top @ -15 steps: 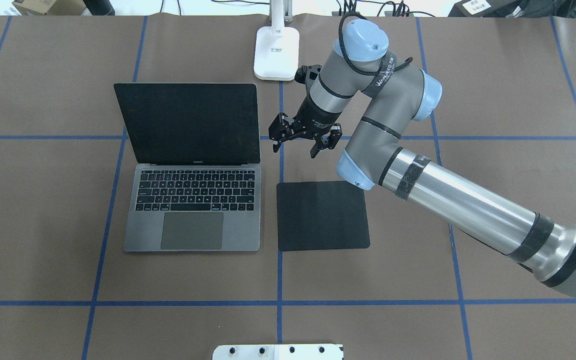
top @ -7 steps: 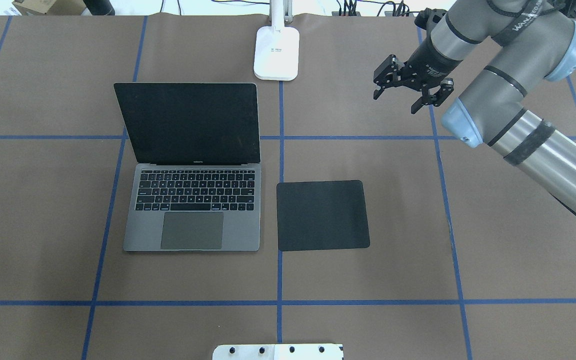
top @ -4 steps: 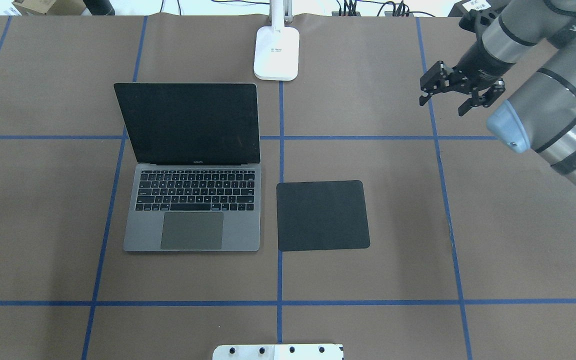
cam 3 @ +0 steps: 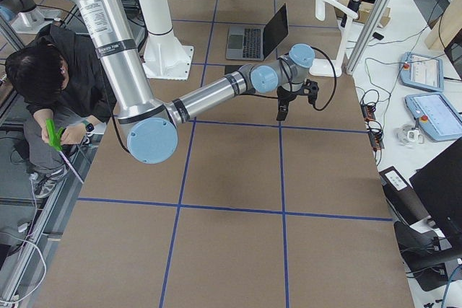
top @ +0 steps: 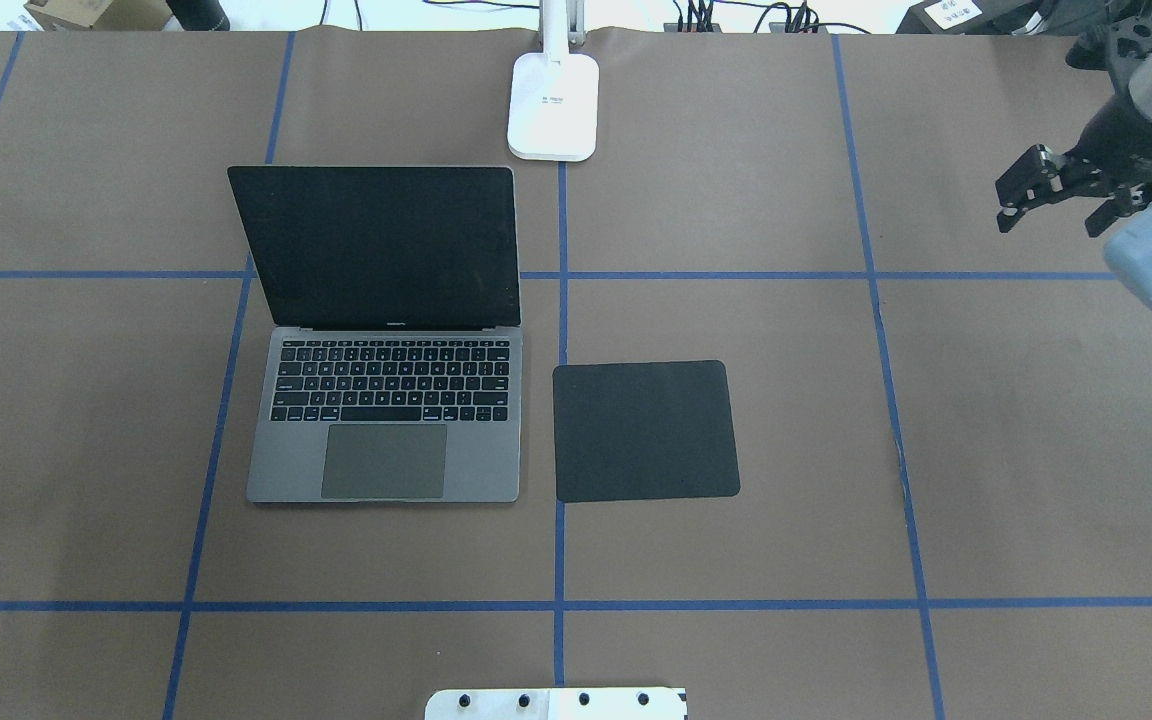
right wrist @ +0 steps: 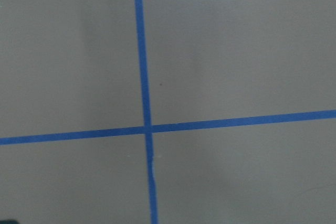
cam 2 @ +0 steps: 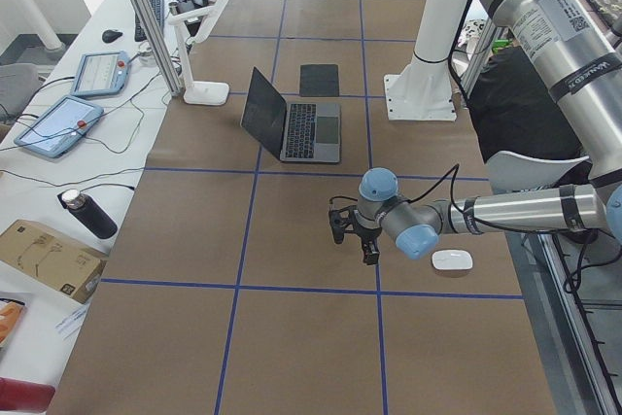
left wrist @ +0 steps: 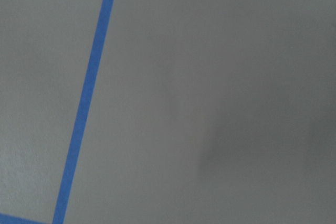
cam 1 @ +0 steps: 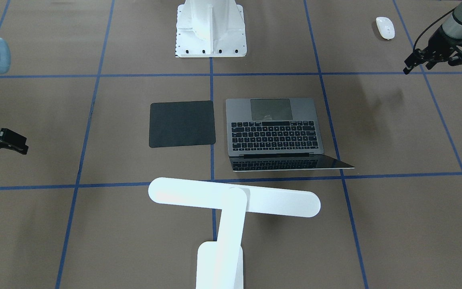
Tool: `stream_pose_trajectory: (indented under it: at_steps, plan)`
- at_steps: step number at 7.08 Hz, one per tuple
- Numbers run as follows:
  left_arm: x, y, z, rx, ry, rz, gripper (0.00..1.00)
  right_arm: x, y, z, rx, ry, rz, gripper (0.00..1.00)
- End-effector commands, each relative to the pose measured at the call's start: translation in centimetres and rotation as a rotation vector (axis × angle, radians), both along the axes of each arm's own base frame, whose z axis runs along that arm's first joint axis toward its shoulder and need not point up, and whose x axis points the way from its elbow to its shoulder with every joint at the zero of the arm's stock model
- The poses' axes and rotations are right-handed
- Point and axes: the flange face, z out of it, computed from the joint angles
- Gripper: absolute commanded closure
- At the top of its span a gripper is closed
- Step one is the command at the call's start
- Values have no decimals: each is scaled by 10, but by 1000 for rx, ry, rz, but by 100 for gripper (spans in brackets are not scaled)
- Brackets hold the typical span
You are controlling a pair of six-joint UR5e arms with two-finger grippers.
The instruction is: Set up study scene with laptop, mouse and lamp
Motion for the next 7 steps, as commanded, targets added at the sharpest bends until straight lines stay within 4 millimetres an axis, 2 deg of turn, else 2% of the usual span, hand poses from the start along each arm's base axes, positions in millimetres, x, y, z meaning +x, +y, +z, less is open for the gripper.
stream_pose_trajectory:
  at_steps: [1,3,4,5,7]
  plan:
    - [-7,30,-1,-26,26,11,0,29,20,15,0,81,-67,1]
    - [-20,50,0,-44,20,31,0,34,34,34,4,84,-105,1]
    - [-22,65,0,-72,34,45,0,35,37,35,4,84,-105,1]
    - [-18,74,-2,-99,46,62,0,37,42,37,1,81,-106,1]
    - [8,91,-6,-167,46,139,0,39,50,35,6,75,-106,1]
